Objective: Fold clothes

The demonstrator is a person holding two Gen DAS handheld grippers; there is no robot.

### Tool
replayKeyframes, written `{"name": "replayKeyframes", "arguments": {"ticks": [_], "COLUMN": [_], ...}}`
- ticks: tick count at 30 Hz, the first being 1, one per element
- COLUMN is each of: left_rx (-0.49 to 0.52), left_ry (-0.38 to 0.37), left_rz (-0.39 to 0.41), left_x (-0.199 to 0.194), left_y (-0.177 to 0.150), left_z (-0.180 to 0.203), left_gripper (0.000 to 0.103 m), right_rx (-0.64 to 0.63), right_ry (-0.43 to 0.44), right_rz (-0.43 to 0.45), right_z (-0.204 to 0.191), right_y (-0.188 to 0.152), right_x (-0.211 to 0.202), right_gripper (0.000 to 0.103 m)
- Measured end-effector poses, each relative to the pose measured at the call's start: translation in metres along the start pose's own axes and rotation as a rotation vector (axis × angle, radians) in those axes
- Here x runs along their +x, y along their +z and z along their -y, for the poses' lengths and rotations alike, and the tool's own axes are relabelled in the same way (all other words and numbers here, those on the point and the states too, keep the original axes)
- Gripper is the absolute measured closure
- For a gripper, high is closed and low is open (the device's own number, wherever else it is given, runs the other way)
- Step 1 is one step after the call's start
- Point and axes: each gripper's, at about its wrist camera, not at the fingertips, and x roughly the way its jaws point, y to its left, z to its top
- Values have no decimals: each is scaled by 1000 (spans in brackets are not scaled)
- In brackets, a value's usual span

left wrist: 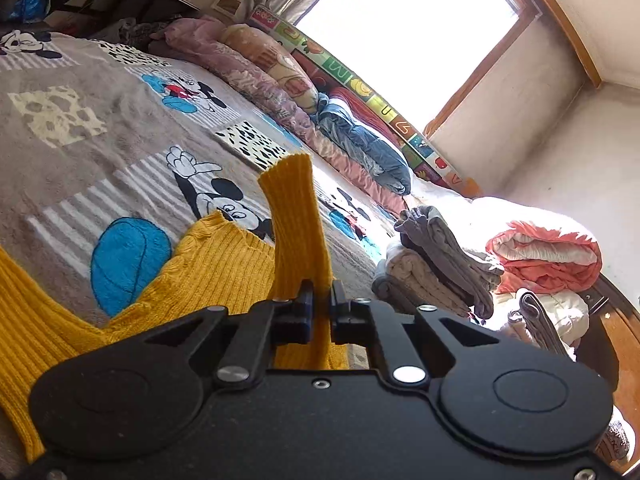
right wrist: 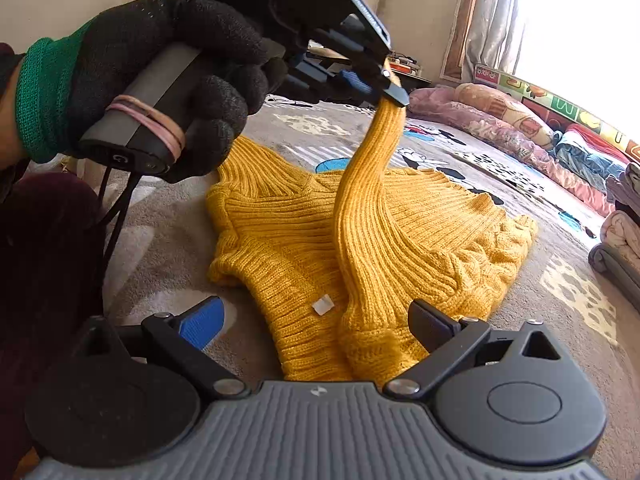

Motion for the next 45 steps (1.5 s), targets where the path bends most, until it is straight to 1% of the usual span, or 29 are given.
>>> {"name": "replayKeyframes", "arguments": {"ticks": [5,10,13,16,24,29,32,37,38,39,40,41,42,45], "left_rx": [68,152,199,222,217,246,284,318,325,331,337,343,350,369], "left_ry": [-12,39,75,106,159,190,216,192,186,180,174,168,163,145], "left_rz": [-55,-141,-179,-203,-232,-242,-243,-261,-265,-268,-272,-276,-280,-291], "left_x": [38,79,100,116,138,148,154,153,153,153,153,153,153,152], "left_y": [7,-8,-17,-25,-34,-42,-47,-44,-44,-43,-42,-42,-41,-39], "left_z": [27,41,45,47,50,55,60,63,63,64,64,65,66,67], "left_gripper": [98,98,98,98,98,98,98,98,96,91,80,65,60,61], "right_rx": [10,49,68,59,65,70,81,86,87,87,87,87,87,96], "right_ry": [23,65,80,85,106,124,133,136,137,138,139,139,140,143], "right_rz": [-54,-74,-87,-105,-146,-159,-163,-168,-170,-172,-174,-177,-178,-183], "right_z": [0,7,9,8,9,12,13,11,10,9,9,8,8,12], "right_y": [-4,-1,-1,0,3,4,4,3,3,2,2,2,2,1], "right_x": [0,2,4,5,-1,-4,-5,-4,-4,-3,-3,-2,-3,-12], "right_gripper": [5,4,4,4,4,3,3,3,3,3,3,3,3,3]}}
